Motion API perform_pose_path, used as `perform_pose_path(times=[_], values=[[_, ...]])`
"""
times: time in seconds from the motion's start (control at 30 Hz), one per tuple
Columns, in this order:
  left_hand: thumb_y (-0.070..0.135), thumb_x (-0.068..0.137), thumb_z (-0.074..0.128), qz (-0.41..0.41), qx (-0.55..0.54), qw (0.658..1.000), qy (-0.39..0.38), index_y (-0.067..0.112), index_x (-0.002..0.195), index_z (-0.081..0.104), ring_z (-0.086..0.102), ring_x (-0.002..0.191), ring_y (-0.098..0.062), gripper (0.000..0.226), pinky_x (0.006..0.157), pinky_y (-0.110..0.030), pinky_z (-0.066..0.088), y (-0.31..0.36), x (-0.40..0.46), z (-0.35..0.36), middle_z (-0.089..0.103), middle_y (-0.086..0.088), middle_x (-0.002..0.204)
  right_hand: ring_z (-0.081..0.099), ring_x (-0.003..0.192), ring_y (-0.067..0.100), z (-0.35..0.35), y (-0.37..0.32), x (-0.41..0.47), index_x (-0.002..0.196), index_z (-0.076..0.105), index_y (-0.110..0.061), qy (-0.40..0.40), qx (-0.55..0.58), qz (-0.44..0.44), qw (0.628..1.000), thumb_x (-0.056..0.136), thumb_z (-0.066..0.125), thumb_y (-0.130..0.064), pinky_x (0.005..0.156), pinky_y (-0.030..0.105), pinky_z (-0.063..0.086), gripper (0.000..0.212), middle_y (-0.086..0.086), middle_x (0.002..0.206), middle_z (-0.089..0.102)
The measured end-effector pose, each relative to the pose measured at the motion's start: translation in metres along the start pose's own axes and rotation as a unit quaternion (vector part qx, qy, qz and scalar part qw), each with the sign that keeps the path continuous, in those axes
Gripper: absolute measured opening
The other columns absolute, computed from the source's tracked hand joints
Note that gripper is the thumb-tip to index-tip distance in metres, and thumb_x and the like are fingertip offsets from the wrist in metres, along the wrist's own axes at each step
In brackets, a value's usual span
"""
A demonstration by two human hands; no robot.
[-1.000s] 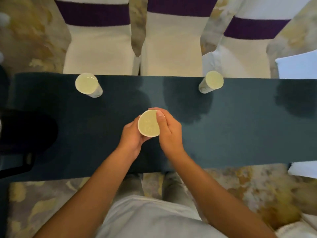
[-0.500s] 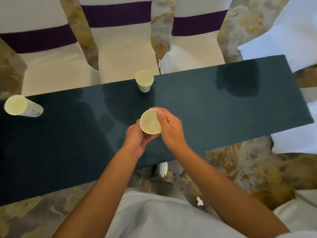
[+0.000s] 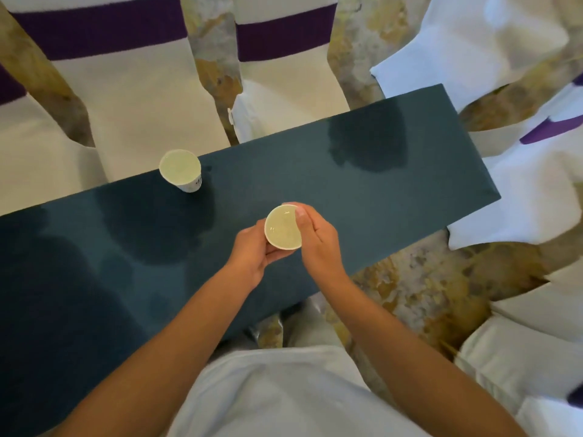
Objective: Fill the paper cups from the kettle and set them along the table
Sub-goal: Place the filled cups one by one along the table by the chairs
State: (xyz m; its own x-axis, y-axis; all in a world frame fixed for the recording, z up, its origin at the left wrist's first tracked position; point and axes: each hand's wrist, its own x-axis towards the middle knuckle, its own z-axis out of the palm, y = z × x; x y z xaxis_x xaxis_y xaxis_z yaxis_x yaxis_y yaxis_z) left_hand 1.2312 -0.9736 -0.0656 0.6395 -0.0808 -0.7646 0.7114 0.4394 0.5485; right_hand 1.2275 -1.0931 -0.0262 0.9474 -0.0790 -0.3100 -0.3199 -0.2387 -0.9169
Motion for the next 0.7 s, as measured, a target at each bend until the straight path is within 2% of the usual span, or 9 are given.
perform_pose_path(times=[0.07, 0.23, 0.43, 0.57, 0.7], values=[[0.026, 0.099, 0.06, 0.001, -0.002, 1.0, 0.009, 0.011, 0.11, 0.075, 0.077, 0.093, -0.023, 0.024, 0.084, -0.043, 0.063, 0.004, 0.011, 0.015, 0.079, -0.007, 0.103, 0.069, 0.099, 0.0, -0.01, 0.001, 0.016, 0.105, 0.072, -0.037, -0.002, 0.01, 0.002, 1.0, 0.109, 0.045, -0.025, 0.081, 0.012, 0.05, 0.03, -0.025, 0.102, 0.075], [0.02, 0.096, 0.061, -0.002, -0.003, 0.999, 0.054, 0.006, 0.113, 0.073, 0.076, 0.097, -0.029, 0.025, 0.084, -0.046, 0.062, 0.018, 0.048, 0.054, 0.077, -0.013, 0.107, 0.07, 0.102, 0.005, -0.037, 0.004, 0.069, 0.112, 0.074, -0.025, -0.039, 0.018, 0.003, 0.999, 0.109, 0.045, -0.029, 0.08, 0.014, 0.051, 0.03, -0.013, 0.108, 0.076], [0.021, 0.095, 0.063, 0.006, -0.046, 0.994, 0.101, 0.009, 0.108, 0.074, 0.076, 0.094, -0.028, 0.021, 0.072, -0.038, 0.062, 0.033, 0.094, 0.108, 0.078, -0.012, 0.103, 0.069, 0.106, 0.008, -0.08, 0.0, 0.137, 0.116, 0.072, -0.026, -0.098, -0.004, -0.024, 0.995, 0.11, 0.045, -0.029, 0.086, 0.022, 0.056, 0.028, -0.013, 0.109, 0.075], [0.022, 0.096, 0.064, 0.008, -0.059, 0.989, 0.137, 0.008, 0.107, 0.074, 0.076, 0.09, -0.027, 0.02, 0.069, -0.037, 0.062, 0.045, 0.127, 0.145, 0.077, -0.012, 0.102, 0.068, 0.103, 0.003, -0.108, 0.001, 0.182, 0.117, 0.072, -0.018, -0.114, -0.004, -0.035, 0.993, 0.111, 0.046, -0.022, 0.084, 0.016, 0.053, 0.027, -0.014, 0.108, 0.073], [0.026, 0.096, 0.065, -0.002, -0.046, 0.987, 0.151, 0.009, 0.116, 0.07, 0.073, 0.099, -0.031, 0.026, 0.08, -0.045, 0.064, 0.051, 0.161, 0.176, 0.074, -0.013, 0.112, 0.069, 0.103, 0.007, -0.132, 0.009, 0.222, 0.117, 0.073, -0.015, -0.108, -0.006, -0.047, 0.993, 0.111, 0.046, -0.021, 0.084, 0.02, 0.054, 0.028, -0.008, 0.109, 0.074]])
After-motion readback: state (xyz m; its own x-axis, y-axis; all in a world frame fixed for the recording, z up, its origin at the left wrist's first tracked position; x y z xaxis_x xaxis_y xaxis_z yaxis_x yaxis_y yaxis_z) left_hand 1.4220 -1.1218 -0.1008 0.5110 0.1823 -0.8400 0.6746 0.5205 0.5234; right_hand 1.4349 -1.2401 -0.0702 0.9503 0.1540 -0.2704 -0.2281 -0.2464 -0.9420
